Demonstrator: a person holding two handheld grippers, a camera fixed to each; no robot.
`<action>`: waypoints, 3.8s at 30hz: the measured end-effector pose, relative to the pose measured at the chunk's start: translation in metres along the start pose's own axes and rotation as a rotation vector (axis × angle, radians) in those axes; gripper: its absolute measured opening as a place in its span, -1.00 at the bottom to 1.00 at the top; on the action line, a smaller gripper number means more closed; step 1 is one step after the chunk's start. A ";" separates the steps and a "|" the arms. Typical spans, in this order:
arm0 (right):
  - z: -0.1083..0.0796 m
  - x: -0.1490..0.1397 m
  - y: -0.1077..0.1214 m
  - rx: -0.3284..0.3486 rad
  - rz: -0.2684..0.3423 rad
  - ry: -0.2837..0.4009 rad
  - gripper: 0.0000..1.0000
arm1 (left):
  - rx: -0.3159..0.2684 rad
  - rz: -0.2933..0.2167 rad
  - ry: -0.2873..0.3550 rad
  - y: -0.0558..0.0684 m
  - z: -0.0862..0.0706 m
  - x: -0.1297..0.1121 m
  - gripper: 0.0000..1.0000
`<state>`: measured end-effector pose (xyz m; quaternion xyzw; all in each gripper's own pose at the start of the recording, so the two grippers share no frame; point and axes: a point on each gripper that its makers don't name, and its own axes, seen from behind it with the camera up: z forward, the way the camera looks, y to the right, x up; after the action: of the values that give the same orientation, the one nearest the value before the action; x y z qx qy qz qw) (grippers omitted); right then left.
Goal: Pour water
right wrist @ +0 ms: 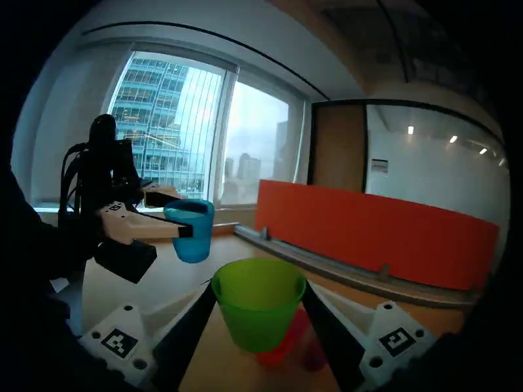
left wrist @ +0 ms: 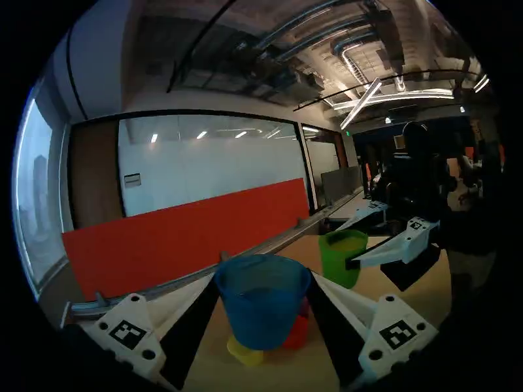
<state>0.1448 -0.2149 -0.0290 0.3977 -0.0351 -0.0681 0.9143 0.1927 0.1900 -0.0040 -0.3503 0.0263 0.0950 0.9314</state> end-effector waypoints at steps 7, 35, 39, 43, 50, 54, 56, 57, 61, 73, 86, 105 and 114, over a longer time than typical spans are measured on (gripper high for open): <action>0.008 -0.005 -0.010 0.029 0.027 0.008 0.87 | 0.016 0.078 0.014 -0.006 0.004 0.018 0.76; 0.031 -0.022 -0.056 0.146 0.082 0.013 0.86 | 0.033 0.383 0.034 -0.004 0.023 0.059 0.76; 0.034 -0.025 -0.060 0.156 0.078 0.008 0.86 | 0.028 0.412 0.038 -0.002 0.025 0.064 0.76; 0.036 -0.026 -0.064 0.168 0.076 0.004 0.86 | 0.026 0.457 0.038 0.000 0.027 0.067 0.76; 0.039 -0.027 -0.068 0.180 0.073 0.001 0.86 | 0.025 0.524 0.039 0.005 0.029 0.072 0.76; 0.041 -0.028 -0.069 0.183 0.073 0.000 0.86 | 0.029 0.558 0.037 0.006 0.031 0.073 0.76; 0.041 -0.028 -0.069 0.184 0.071 -0.001 0.86 | 0.031 0.574 0.036 0.006 0.032 0.073 0.76; 0.041 -0.028 -0.069 0.184 0.070 -0.002 0.86 | 0.031 0.581 0.036 0.006 0.032 0.073 0.76; 0.042 -0.027 -0.069 0.185 0.068 -0.002 0.86 | 0.035 0.606 0.035 0.008 0.034 0.074 0.76; 0.043 -0.025 -0.069 0.185 0.066 -0.001 0.86 | 0.044 0.670 0.026 0.007 0.038 0.076 0.76; 0.046 -0.023 -0.068 0.184 0.058 -0.002 0.86 | 0.049 0.723 0.024 0.006 0.042 0.078 0.76; 0.045 -0.025 -0.063 0.172 0.055 -0.006 0.85 | 0.055 0.783 0.036 0.009 0.045 0.085 0.76; 0.045 -0.024 -0.061 0.168 0.055 -0.004 0.85 | 0.058 0.813 0.037 0.009 0.046 0.087 0.76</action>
<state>0.1100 -0.2854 -0.0434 0.4718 -0.0533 -0.0406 0.8791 0.2754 0.2404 0.0144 -0.2865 0.1821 0.4485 0.8268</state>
